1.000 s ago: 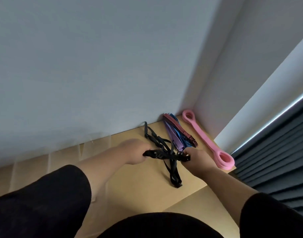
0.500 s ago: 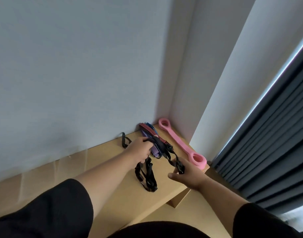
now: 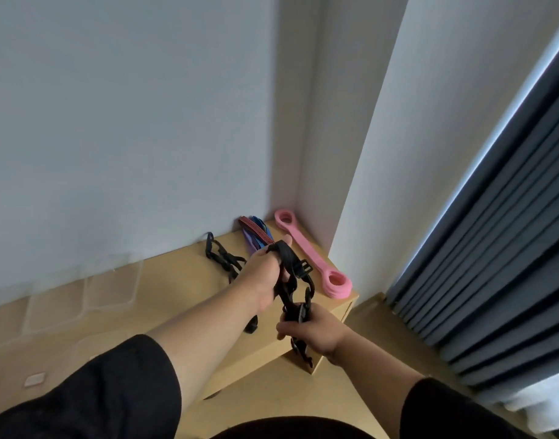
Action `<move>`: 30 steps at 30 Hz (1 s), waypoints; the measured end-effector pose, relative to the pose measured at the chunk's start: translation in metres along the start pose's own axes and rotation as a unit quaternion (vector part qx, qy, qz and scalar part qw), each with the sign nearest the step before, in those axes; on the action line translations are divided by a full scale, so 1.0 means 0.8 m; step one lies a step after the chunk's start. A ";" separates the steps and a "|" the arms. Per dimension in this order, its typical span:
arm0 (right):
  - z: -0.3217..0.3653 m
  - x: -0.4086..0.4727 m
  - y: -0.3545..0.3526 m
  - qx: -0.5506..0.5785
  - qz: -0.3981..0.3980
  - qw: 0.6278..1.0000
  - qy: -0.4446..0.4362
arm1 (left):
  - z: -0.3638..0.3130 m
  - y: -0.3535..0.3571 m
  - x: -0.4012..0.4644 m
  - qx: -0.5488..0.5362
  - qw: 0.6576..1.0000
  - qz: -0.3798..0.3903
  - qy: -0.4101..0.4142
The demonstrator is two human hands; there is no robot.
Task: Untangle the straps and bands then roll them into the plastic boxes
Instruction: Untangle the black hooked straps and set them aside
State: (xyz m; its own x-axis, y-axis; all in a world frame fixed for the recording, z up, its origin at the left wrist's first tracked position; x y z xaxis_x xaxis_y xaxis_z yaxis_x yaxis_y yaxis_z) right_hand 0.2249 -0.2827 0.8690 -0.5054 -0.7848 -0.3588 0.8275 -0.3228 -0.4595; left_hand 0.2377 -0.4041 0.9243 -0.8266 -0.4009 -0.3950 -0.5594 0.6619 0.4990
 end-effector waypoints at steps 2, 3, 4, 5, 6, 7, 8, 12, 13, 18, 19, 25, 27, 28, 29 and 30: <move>-0.005 -0.006 -0.002 0.007 0.001 1.000 0.000 | -0.021 -0.007 0.004 0.060 0.996 0.002 0.070; -0.010 -0.008 -0.003 0.030 0.009 0.999 0.002 | -0.035 -0.010 0.004 0.112 0.988 0.021 0.102; -0.013 -0.011 -0.004 0.062 0.018 0.998 0.007 | -0.047 -0.015 0.004 0.198 0.971 0.049 0.125; -0.018 -0.013 -0.004 0.090 0.027 0.995 0.014 | -0.056 -0.022 0.002 0.310 0.938 0.076 0.131; -0.021 -0.015 -0.005 0.103 0.031 0.994 0.023 | -0.060 -0.029 -0.001 0.423 0.893 0.106 0.114; -0.026 -0.016 -0.005 0.099 0.033 0.994 0.031 | -0.061 -0.041 -0.001 0.511 0.846 0.129 0.078; -0.031 -0.017 -0.004 0.092 0.035 0.994 0.040 | -0.061 -0.054 -0.002 0.559 0.815 0.151 0.031; -0.036 -0.011 0.003 0.088 0.064 0.993 0.048 | -0.061 -0.083 0.001 0.534 0.824 0.180 -0.065; -0.034 -0.008 0.004 0.084 0.065 0.993 0.044 | -0.063 -0.084 0.004 0.502 0.845 0.174 -0.059; -0.026 0.020 0.007 0.038 0.032 0.998 0.031 | -0.074 -0.101 0.030 0.317 0.944 0.091 -0.015; -0.024 0.027 0.006 0.041 0.021 0.998 0.034 | -0.077 -0.110 0.038 0.304 0.951 0.060 0.001; -0.009 0.080 0.011 0.042 -0.022 0.998 0.051 | -0.090 -0.164 0.102 0.223 0.969 -0.089 0.059; -0.006 0.099 0.019 -0.011 -0.039 0.997 0.067 | -0.092 -0.178 0.124 0.213 0.968 -0.119 0.064; -0.005 0.109 0.024 -0.036 -0.044 0.996 0.074 | -0.091 -0.183 0.134 0.211 0.966 -0.132 0.063; -0.003 0.119 0.029 -0.056 -0.046 0.994 0.077 | -0.090 -0.189 0.145 0.213 0.964 -0.144 0.061; -0.001 0.128 0.034 -0.074 -0.046 0.993 0.078 | -0.089 -0.194 0.155 0.218 0.962 -0.152 0.060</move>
State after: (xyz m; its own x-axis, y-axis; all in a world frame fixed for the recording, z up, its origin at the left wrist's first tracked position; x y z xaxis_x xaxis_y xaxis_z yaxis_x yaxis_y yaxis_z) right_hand 0.1950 -0.3713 0.8189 -0.6188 -0.6597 -0.4264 0.7368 -0.2990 -0.6065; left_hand 0.2176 -0.6020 0.8525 -0.6444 -0.6709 -0.3670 -0.7195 0.6945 -0.0062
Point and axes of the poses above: each hand's wrist, its own x-axis towards the middle knuckle, its own y-axis out of the palm, z = x × y, the point moved 6 cm from there along x, towards the middle knuckle, and after that the axes turned 10 degrees about -x, right-handed, at the moved point
